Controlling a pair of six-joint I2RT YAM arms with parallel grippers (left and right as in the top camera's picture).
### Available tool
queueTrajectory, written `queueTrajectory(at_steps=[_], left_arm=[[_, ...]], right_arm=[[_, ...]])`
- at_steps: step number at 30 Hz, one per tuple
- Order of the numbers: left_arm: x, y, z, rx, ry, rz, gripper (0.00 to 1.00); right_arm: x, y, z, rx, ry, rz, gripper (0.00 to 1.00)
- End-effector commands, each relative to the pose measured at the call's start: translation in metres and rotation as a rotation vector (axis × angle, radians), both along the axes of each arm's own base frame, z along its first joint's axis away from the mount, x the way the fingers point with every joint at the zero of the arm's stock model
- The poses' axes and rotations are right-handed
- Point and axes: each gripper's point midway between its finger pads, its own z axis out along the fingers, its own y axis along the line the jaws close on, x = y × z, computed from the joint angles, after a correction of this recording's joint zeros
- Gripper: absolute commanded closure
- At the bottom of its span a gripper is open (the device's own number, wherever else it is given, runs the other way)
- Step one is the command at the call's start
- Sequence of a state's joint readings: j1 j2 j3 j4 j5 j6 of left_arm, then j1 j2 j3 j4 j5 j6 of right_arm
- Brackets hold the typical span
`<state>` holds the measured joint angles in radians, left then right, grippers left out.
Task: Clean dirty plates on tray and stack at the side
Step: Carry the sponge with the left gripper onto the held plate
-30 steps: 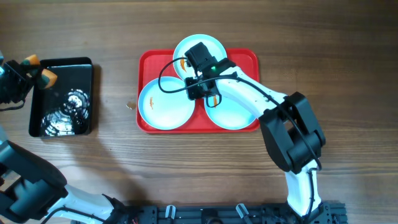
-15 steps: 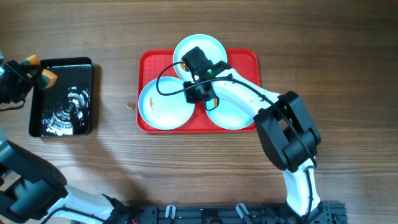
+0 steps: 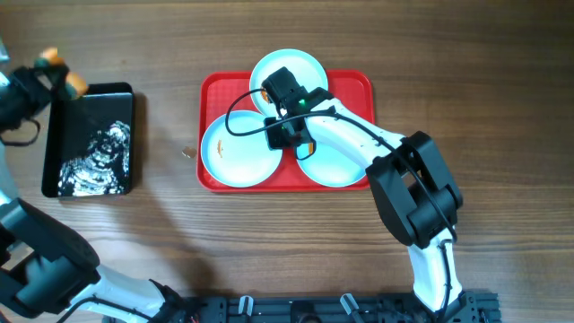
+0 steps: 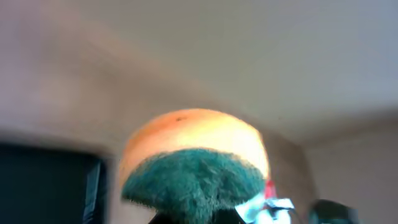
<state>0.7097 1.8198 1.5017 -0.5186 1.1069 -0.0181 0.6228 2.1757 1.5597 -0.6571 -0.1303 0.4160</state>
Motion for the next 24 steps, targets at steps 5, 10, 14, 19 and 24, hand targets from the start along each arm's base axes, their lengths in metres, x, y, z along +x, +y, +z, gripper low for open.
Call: queueTrajectory(at_steps=[5, 10, 14, 19, 24], left_arm=[[-0.017, 0.051, -0.072, 0.19, 0.371, 0.317, 0.96], [-0.008, 0.031, -0.081, 0.127, 0.315, 0.239, 0.96], [0.008, -0.003, 0.013, -0.028, -0.053, 0.031, 0.96], [-0.008, 0.03, -0.061, 0.206, 0.247, 0.236, 0.96], [-0.034, 0.035, -0.147, 0.271, 0.501, 0.301, 0.96]], right_arm=[[-0.011, -0.01, -0.02, -0.057, 0.049, -0.005, 0.96], [-0.009, -0.009, -0.02, -0.052, 0.044, -0.005, 0.96], [-0.012, -0.011, -0.021, -0.06, 0.054, -0.005, 0.96], [-0.012, -0.011, -0.021, -0.06, 0.055, -0.005, 0.96], [-0.013, -0.012, -0.021, -0.062, 0.057, -0.005, 0.96]])
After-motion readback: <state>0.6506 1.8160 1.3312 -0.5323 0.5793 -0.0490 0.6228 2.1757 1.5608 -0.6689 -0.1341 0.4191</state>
